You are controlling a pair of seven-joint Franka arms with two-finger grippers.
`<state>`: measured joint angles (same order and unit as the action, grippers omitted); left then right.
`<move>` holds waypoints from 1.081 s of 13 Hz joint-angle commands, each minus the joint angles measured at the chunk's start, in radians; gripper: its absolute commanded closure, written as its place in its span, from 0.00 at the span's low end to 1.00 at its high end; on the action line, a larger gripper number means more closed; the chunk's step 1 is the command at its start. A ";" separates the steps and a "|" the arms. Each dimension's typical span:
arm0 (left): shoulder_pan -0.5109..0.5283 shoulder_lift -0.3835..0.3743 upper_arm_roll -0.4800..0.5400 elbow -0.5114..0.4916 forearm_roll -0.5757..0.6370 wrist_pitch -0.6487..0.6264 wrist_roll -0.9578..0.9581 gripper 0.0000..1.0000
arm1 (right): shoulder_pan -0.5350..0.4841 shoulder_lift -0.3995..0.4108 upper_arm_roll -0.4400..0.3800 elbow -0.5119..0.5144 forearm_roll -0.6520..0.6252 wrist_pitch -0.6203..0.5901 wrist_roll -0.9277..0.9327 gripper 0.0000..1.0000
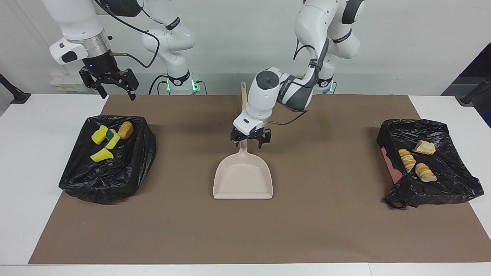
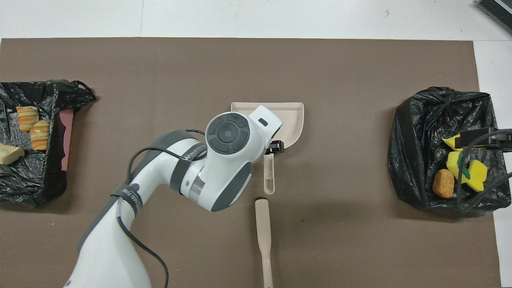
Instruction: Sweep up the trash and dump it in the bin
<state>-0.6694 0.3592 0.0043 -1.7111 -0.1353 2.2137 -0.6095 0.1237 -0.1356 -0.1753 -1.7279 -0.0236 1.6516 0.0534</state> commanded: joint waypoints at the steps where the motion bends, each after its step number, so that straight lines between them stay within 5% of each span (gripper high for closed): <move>1: 0.118 -0.031 -0.006 0.001 0.000 -0.037 0.005 0.00 | -0.009 0.002 0.008 0.011 0.001 -0.021 -0.029 0.00; 14: 0.615 -0.181 -0.001 0.004 0.006 -0.232 0.844 0.00 | -0.022 -0.038 0.048 -0.028 0.014 -0.098 -0.001 0.00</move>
<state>-0.1072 0.2089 0.0128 -1.7041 -0.1338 2.0244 0.1434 0.1180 -0.1379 -0.1275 -1.7201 -0.0213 1.5691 0.0535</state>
